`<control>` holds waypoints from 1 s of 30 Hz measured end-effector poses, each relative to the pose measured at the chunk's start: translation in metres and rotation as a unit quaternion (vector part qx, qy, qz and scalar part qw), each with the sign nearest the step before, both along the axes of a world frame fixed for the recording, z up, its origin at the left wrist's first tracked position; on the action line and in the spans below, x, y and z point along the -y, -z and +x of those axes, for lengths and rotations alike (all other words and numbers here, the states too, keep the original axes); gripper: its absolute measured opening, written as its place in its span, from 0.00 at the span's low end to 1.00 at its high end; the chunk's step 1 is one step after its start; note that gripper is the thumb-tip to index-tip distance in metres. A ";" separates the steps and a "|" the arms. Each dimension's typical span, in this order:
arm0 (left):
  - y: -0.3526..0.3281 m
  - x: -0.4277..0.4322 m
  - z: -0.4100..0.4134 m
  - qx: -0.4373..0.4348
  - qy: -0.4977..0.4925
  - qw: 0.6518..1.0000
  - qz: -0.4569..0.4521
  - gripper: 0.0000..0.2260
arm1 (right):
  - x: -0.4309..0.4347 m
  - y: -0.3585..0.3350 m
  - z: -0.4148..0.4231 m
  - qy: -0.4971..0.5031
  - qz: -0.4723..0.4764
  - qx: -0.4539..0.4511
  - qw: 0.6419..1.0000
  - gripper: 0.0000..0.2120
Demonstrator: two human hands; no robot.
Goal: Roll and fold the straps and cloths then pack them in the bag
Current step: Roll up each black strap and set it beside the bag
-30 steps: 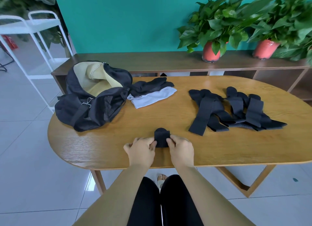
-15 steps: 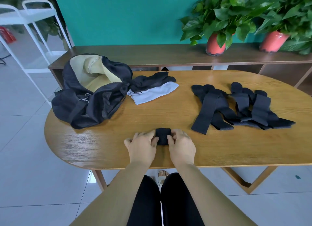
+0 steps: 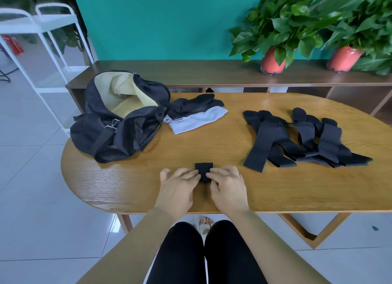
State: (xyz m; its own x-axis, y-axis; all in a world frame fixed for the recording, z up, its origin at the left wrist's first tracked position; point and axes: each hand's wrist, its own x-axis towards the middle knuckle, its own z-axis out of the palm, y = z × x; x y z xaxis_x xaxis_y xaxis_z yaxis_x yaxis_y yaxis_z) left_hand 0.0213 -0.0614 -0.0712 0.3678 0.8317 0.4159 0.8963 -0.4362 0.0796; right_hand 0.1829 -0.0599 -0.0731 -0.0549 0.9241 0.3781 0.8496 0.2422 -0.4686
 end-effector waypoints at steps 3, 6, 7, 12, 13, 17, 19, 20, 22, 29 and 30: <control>-0.002 -0.001 -0.020 -0.016 -0.035 0.999 -0.005 0.25 | -0.007 -0.013 -0.011 -0.057 -0.098 0.044 0.993 0.20; -0.001 0.001 -0.048 -0.016 -0.070 0.997 -0.018 0.27 | -0.015 -0.022 -0.032 -0.103 -0.155 0.064 0.980 0.24; -0.001 0.002 -0.056 -0.014 -0.082 0.996 -0.026 0.27 | -0.016 -0.024 -0.041 -0.117 -0.165 0.068 0.977 0.26; -0.001 0.009 -0.097 -0.010 -0.130 0.990 -0.047 0.27 | -0.022 -0.025 -0.082 -0.159 -0.173 0.080 0.969 0.30; -0.001 0.009 -0.104 -0.007 -0.133 0.990 -0.047 0.27 | -0.023 -0.025 -0.089 -0.165 -0.172 0.085 0.968 0.31; -0.001 0.011 -0.127 -0.019 -0.152 0.987 -0.046 0.26 | -0.027 -0.025 -0.114 -0.181 -0.156 0.103 0.965 0.32; 0.000 0.012 -0.137 -0.017 -0.160 0.986 -0.045 0.25 | -0.029 -0.026 -0.124 -0.188 -0.151 0.112 0.964 0.31; 0.001 0.012 -0.140 -0.013 -0.165 0.985 -0.045 0.25 | -0.030 -0.027 -0.129 -0.191 -0.149 0.115 0.963 0.31; 0.001 0.013 -0.146 -0.014 -0.178 0.983 -0.045 0.24 | -0.032 -0.029 -0.138 -0.198 -0.144 0.118 0.962 0.31; -0.018 0.011 -0.144 -0.024 -0.193 0.978 -0.078 0.23 | -0.034 -0.035 -0.145 -0.215 -0.141 0.109 0.960 0.30; -0.022 0.009 -0.141 -0.022 -0.191 0.978 -0.079 0.23 | -0.033 -0.038 -0.143 -0.216 -0.134 0.095 0.963 0.30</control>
